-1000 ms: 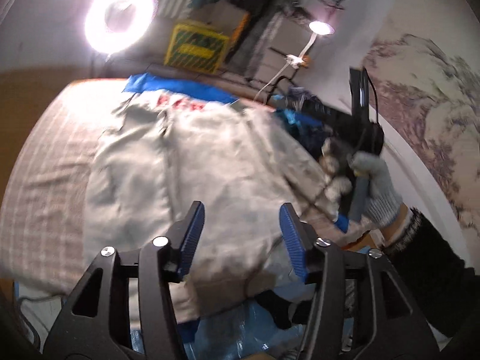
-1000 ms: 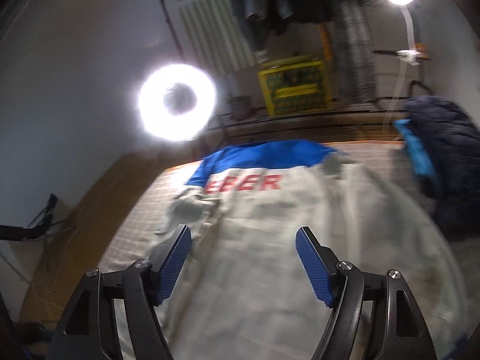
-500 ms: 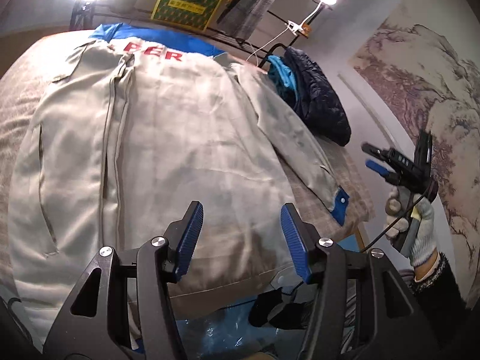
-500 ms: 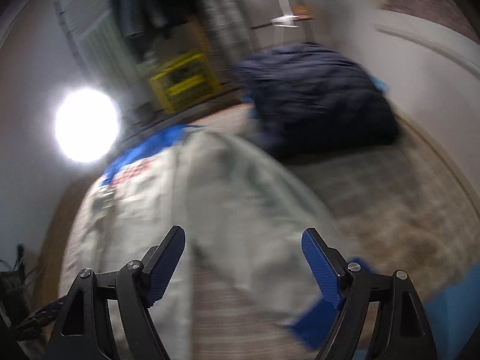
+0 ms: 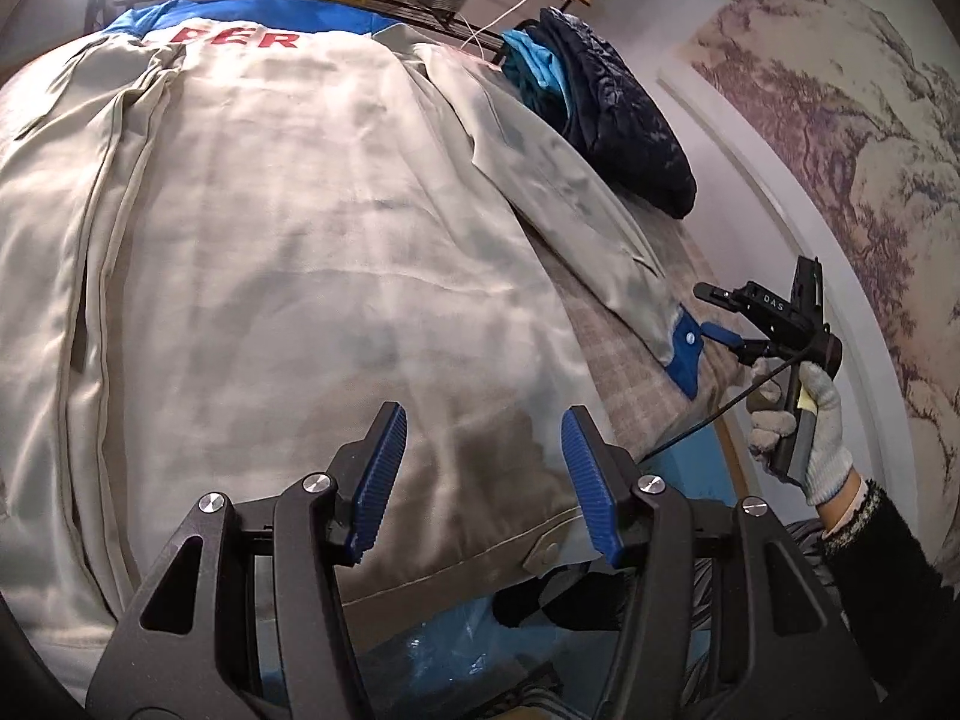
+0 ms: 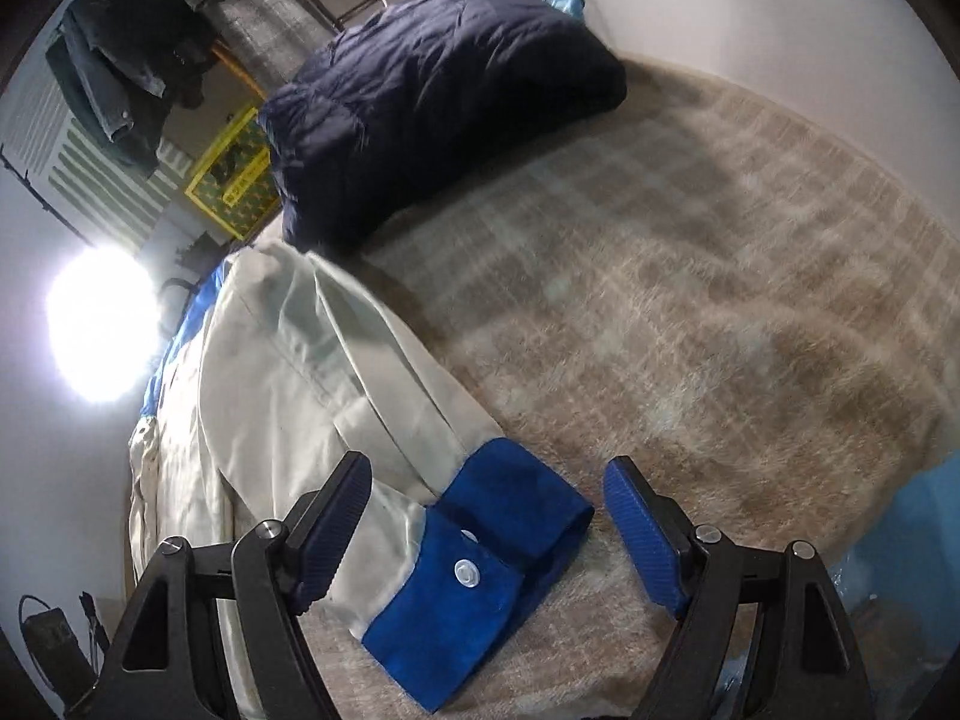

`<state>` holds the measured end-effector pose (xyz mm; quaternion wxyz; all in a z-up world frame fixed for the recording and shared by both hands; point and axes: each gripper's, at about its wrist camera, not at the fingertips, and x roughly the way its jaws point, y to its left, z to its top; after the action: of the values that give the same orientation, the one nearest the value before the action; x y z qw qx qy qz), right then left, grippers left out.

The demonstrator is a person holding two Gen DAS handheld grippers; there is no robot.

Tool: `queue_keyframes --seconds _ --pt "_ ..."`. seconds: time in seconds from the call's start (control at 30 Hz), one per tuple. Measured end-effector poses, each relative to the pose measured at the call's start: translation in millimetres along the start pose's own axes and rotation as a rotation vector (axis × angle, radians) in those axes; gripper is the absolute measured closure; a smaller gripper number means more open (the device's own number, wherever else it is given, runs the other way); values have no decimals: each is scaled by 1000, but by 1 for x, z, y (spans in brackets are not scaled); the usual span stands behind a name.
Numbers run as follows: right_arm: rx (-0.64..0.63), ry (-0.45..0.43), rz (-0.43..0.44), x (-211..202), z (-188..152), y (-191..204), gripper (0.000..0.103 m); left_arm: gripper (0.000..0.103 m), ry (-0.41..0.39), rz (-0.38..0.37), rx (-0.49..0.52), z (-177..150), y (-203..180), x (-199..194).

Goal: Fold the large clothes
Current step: 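Grasp the blue sleeve cuff with the right gripper, then lift the sleeve with the right gripper, lay it across the jacket back, release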

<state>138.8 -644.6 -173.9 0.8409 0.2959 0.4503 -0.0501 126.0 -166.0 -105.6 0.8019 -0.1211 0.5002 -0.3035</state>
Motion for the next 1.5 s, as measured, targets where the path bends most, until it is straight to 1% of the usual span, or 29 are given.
queue_keyframes --seconds 0.13,0.23,0.27,0.33,0.37,0.4,0.47,0.53,0.6,0.67,0.83,0.9,0.97,1.07,1.17,1.3,1.37,1.43,1.5 --pt "-32 24 -15 11 -5 5 20 48 -11 20 35 3 -2 1" --pt "-97 21 -80 16 -8 17 20 48 -5 20 26 4 -1 4" --pt "-131 28 -118 19 -10 24 22 48 -2 16 20 4 0 6" --pt "-185 35 -193 22 -12 32 31 48 6 11 2 5 3 9" --pt "-217 37 -227 23 -14 36 42 48 6 10 -4 6 3 10" --pt "-243 39 -237 24 -15 41 57 48 6 9 -7 6 3 10" --pt "-244 51 -189 23 -16 44 74 48 1 16 -2 6 2 11" --pt "-227 56 -169 21 -17 43 80 48 -5 25 6 7 2 11" --pt "-210 51 -151 18 -16 41 89 48 -11 30 5 7 3 10" --pt "-185 41 -127 14 -15 39 92 48 -14 29 1 7 4 9" --pt "-126 8 -59 -4 -8 41 93 48 -16 39 6 6 5 9" --pt "-104 -20 -28 -16 -4 47 93 48 -14 38 6 6 5 9" --pt "-86 -48 27 -30 1 53 93 48 -14 38 8 6 4 10" --pt "-94 -107 79 -53 9 68 94 48 -16 39 5 8 5 10" --pt "-128 -167 107 -74 16 88 95 48 -25 36 -2 10 7 8" --pt "-272 -258 74 -101 17 125 95 48 -48 31 -5 12 9 2" --pt "-341 -295 31 -109 12 141 95 48 -55 33 -7 13 10 0" --pt "-384 -311 28 -113 10 154 95 48 -60 35 -15 13 11 -2" --pt "-412 -322 57 -118 7 166 95 48 -66 34 -23 15 13 -5"
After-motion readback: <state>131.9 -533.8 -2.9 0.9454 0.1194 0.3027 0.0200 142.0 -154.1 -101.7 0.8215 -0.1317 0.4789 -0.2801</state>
